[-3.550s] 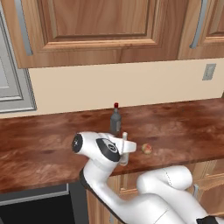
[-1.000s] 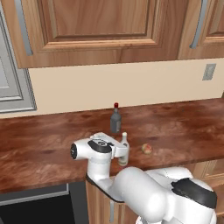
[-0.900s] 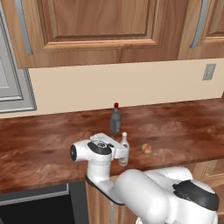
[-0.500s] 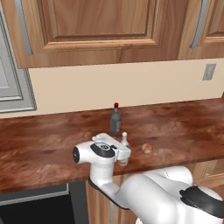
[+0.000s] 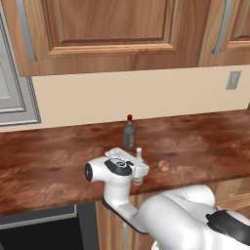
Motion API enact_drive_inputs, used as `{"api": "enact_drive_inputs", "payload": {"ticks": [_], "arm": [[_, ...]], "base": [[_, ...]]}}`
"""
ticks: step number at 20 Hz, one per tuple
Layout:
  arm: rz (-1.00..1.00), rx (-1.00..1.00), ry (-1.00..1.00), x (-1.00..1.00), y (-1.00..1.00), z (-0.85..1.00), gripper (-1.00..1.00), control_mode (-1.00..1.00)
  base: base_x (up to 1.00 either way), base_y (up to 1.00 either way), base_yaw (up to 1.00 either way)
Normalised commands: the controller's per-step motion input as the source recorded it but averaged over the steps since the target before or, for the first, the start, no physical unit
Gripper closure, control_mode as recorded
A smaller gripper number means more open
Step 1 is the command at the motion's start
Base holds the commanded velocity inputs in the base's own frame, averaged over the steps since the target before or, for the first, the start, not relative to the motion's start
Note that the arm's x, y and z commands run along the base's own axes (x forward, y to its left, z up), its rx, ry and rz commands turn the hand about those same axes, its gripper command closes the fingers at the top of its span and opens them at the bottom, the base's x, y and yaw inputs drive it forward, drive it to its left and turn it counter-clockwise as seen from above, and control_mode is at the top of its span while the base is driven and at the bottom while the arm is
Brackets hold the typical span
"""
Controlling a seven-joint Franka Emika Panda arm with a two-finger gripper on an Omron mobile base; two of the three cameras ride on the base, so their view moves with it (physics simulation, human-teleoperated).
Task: Place the liquors on the top shelf of the fridge to keep them out of children's reach, and place the peach on lower shelves for easy access.
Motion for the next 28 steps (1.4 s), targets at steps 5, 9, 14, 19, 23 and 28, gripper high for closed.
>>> {"api": "enact_drive_inputs", "payload": {"ticks": [5,9,14,19,23,28], "arm": [[0.0,0.0,0.0,0.06,-0.08,0.0,-1.0,-1.0],[0.0,0.0,0.0,0.15,-0.08,0.0,-1.0,-1.0],[0.0,0.0,0.0,0.24,-0.02,-0.04,-1.0,-1.0],[0.02,0.0,0.0,0.2,-0.03,-0.15,1.0,-1.0],[0.0,0.0,0.0,0.0,0.0,-0.03,1.0,-1.0],[0.1,0.0,-0.04,-0.09,-0.03,0.08,1.0,-1.0]], "base": [[0.0,0.0,0.0],[0.0,0.0,0.0],[0.0,0.0,0.0],[0.0,0.0,0.0],[0.0,0.0,0.0],[0.0,0.0,0.0]]}}
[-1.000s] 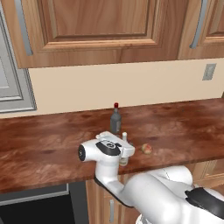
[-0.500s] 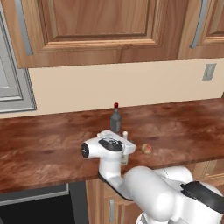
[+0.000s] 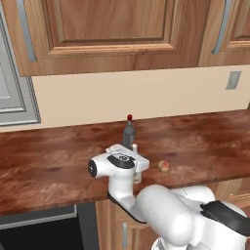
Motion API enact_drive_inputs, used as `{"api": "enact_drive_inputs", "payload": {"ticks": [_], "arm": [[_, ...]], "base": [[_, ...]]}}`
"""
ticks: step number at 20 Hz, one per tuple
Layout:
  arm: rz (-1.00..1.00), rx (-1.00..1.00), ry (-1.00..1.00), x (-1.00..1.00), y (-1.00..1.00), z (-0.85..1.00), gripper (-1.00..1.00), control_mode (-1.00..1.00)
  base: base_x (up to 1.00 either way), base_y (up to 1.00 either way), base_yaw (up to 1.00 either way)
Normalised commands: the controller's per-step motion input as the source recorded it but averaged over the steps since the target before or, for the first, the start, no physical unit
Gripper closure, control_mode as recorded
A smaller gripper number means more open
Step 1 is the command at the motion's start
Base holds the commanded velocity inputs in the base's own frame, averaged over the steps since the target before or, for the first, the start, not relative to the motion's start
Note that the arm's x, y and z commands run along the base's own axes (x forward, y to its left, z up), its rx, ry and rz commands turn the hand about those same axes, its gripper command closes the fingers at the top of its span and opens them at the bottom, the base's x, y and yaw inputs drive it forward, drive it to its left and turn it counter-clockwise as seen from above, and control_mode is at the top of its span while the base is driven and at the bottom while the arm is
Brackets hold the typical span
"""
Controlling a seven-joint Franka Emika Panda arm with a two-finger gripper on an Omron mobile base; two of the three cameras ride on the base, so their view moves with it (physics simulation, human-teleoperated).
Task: Place the liquors on the top shelf of the fridge to keep them out of children's reach, and place the peach on lower shelves for easy access.
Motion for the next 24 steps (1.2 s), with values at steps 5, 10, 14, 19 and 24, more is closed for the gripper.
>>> {"api": "enact_drive_inputs", "payload": {"ticks": [5,10,14,19,24], "arm": [[0.16,0.11,-0.07,-0.27,-0.42,0.85,1.0,-1.0],[0.16,0.27,0.0,-0.22,-0.77,0.98,1.0,-1.0],[0.13,0.23,-0.01,-0.25,-0.89,0.87,1.0,-1.0],[0.2,0.11,-0.07,-0.39,-0.96,0.7,1.0,-1.0],[0.29,0.0,-0.07,-0.36,-0.93,0.42,1.0,-1.0]], "base": [[0.0,0.0,0.0],[0.0,0.0,0.0],[0.0,0.0,0.0],[0.0,0.0,0.0],[0.0,0.0,0.0]]}}
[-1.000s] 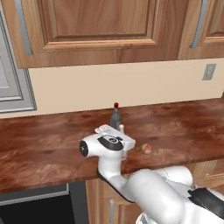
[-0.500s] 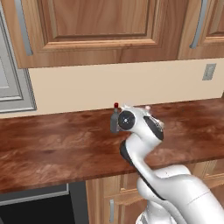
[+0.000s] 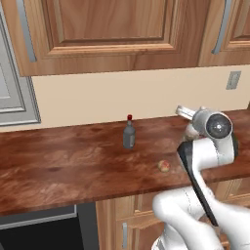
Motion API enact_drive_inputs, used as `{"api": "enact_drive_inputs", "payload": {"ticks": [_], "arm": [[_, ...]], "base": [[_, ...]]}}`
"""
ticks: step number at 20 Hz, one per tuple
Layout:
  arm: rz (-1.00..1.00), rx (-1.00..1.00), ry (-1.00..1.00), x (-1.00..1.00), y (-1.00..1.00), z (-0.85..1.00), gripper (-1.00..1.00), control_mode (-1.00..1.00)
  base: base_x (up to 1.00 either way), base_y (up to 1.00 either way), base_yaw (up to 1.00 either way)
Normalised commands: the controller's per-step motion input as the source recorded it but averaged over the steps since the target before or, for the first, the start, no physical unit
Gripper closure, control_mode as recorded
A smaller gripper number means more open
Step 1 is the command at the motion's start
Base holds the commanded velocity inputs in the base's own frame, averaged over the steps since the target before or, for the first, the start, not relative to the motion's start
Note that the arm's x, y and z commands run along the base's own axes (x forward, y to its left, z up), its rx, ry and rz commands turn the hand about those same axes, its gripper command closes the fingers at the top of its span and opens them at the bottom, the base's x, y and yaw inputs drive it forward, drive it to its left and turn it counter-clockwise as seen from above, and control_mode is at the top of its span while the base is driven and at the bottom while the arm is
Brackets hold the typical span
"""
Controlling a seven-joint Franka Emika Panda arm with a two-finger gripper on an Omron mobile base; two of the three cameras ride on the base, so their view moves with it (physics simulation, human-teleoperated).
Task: Place the liquors on the top shelf of the fridge to keep them out of children's reach, and place the peach on lower shelves for easy access.
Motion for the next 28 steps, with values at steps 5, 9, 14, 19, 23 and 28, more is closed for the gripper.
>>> {"api": "enact_drive_inputs", "payload": {"ticks": [5,9,14,19,23,28], "arm": [[0.4,-0.02,-0.07,-0.43,-0.55,0.25,1.0,-1.0],[0.43,-0.13,0.0,-0.31,0.07,0.04,1.0,-1.0],[0.29,-0.25,0.01,-0.49,0.33,0.17,1.0,-1.0],[0.08,-0.27,0.0,-0.37,0.45,0.34,1.0,-1.0],[-0.02,-0.19,0.0,-0.04,0.52,0.19,1.0,-1.0],[-0.03,-0.1,0.0,0.0,0.41,0.11,1.0,-1.0]], "base": [[0.0,0.0,0.0],[0.0,0.0,0.0],[0.0,0.0,0.0],[0.0,0.0,0.0],[0.0,0.0,0.0],[0.0,0.0,0.0]]}}
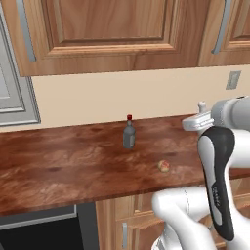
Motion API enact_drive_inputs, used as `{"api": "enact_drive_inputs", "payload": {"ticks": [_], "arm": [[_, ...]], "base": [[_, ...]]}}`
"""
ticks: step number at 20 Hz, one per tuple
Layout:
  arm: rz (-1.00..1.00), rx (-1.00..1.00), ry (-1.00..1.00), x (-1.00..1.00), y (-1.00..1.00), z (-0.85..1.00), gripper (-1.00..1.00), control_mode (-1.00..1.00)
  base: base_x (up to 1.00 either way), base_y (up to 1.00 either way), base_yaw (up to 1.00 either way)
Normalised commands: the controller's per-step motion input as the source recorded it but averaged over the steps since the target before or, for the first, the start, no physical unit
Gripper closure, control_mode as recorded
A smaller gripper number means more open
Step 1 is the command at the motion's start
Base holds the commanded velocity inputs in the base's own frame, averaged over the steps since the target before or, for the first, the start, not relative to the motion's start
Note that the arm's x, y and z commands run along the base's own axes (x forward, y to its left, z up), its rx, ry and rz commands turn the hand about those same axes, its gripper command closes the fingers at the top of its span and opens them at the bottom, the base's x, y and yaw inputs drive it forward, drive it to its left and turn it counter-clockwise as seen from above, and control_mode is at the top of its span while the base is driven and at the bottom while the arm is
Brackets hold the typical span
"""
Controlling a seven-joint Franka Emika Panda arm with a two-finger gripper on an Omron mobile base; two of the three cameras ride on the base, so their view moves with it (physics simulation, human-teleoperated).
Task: Place the liquors on the top shelf of the fridge to keep them out of children's reach, and place the peach on lower shelves for easy access.
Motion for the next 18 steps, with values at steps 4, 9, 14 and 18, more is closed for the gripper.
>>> {"api": "enact_drive_inputs", "payload": {"ticks": [4,9,14,18], "arm": [[0.0,-0.01,0.0,0.0,0.14,0.01,1.0,-1.0],[0.0,0.0,0.0,0.0,0.0,0.0,1.0,1.0],[0.0,0.0,0.0,0.0,0.0,0.0,1.0,1.0],[0.0,0.0,0.0,0.0,0.0,0.0,1.0,1.0]], "base": [[0.0,0.0,0.0],[-0.33,0.0,0.0],[-0.59,-0.04,0.11],[-0.69,-0.31,-0.03]]}}
